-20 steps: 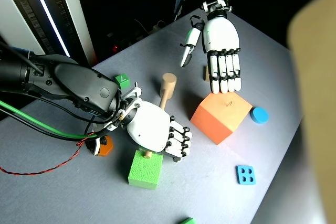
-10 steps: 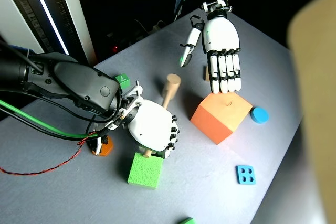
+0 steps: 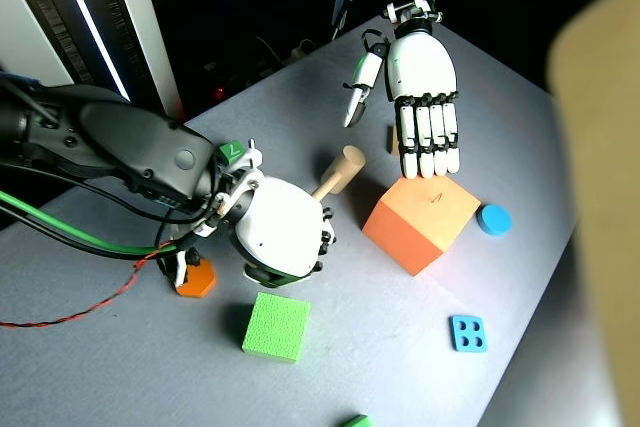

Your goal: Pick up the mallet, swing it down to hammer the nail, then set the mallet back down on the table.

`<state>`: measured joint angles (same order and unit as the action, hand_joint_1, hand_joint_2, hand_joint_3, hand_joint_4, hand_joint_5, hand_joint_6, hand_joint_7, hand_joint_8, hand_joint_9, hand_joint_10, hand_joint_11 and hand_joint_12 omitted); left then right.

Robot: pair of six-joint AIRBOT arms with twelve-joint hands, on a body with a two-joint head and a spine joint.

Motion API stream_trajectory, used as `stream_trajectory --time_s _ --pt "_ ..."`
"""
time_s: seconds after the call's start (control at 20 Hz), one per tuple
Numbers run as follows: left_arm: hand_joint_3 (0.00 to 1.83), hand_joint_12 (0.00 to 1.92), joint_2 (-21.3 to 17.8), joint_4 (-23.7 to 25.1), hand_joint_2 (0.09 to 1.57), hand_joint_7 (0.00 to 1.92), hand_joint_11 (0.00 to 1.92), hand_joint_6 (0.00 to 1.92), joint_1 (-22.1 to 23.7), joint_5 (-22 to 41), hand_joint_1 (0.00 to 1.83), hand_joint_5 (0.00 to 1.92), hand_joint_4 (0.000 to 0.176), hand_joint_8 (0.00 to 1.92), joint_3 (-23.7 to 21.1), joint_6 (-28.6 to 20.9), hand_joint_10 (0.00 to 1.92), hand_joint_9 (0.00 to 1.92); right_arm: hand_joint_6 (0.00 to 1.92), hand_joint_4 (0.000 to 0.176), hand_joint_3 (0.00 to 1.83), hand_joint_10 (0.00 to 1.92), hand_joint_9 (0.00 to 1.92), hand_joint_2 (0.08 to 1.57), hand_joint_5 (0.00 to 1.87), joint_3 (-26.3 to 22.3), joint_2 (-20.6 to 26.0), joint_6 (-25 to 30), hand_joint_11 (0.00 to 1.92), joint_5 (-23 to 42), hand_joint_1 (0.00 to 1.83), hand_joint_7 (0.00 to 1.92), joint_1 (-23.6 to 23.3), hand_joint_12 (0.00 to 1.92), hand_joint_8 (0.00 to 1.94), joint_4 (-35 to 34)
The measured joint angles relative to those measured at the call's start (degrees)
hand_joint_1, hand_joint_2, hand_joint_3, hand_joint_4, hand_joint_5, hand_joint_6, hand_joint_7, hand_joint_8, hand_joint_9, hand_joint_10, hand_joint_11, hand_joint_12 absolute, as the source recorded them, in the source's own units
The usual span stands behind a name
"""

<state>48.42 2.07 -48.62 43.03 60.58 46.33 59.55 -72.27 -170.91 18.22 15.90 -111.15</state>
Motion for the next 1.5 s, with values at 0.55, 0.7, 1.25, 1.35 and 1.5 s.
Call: stream_trajectory --time_s 0.55,0.7,1.25,1.35,1.5 --pt "0.00 0.00 0.0 0.0 1.22 0.06 0.00 0.01 0.0 0.1 0.00 0.09 0.000 0.00 0.1 -0.2 0.00 0.03 1.92 0.000 0.14 1.92 1.77 1.57 1.38 -9.1 12.5 -1.4 1.86 0.3 0.41 1.69 -3.9 1.92 1.94 0.0" --pt "0.00 0.01 0.0 -0.1 1.22 0.08 0.03 0.01 0.0 0.2 0.00 0.10 0.000 0.01 0.1 -0.2 0.01 0.06 1.92 0.000 0.14 1.92 1.77 1.57 1.37 -8.8 15.5 -0.7 1.85 0.6 0.41 1.69 -4.5 1.92 1.94 0.2" --pt "0.00 0.03 0.0 -0.1 1.23 0.13 0.04 0.00 0.0 0.2 0.00 0.13 0.000 0.01 0.1 -0.2 0.01 0.10 1.92 0.173 0.13 1.92 1.77 1.57 1.42 -6.1 15.6 60.6 1.86 4.4 0.37 1.69 -4.2 1.92 1.94 61.2" --pt "0.00 0.04 0.0 -0.2 1.23 0.15 0.06 0.01 0.0 0.6 0.00 0.13 0.000 0.01 0.1 -0.2 0.01 0.12 1.92 0.176 0.12 1.92 1.76 1.57 1.43 -4.3 13.6 61.5 1.86 6.8 0.36 1.68 -4.3 1.92 1.94 61.3" --pt "0.00 0.03 0.0 -0.2 1.22 0.10 0.02 0.00 0.0 0.8 0.00 0.10 0.000 0.00 0.1 -0.2 0.00 0.07 1.92 0.176 0.13 1.92 1.75 1.57 1.40 -2.5 9.7 62.4 1.83 10.1 0.38 1.67 -5.6 1.92 1.94 60.6"
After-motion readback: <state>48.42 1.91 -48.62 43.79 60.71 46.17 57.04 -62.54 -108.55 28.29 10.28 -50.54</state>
